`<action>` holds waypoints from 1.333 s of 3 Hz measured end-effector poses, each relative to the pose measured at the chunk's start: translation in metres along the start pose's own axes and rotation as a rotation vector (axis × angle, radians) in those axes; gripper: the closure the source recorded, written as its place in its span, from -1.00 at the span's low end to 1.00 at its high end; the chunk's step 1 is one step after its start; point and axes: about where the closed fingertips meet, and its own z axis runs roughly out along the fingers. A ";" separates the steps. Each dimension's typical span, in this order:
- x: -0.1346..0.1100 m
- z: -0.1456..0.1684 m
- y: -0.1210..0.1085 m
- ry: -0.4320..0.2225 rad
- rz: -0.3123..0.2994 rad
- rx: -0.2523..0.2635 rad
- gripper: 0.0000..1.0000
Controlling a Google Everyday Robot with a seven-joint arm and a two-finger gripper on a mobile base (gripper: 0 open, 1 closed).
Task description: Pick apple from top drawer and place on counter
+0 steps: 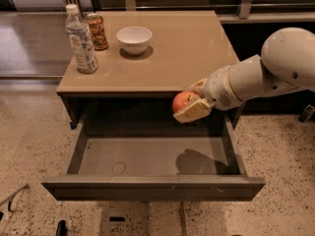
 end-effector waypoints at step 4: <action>-0.069 0.026 -0.123 -0.083 -0.048 0.004 1.00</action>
Offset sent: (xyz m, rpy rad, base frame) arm 0.1218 0.0036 0.0661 0.0345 -0.1416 0.0393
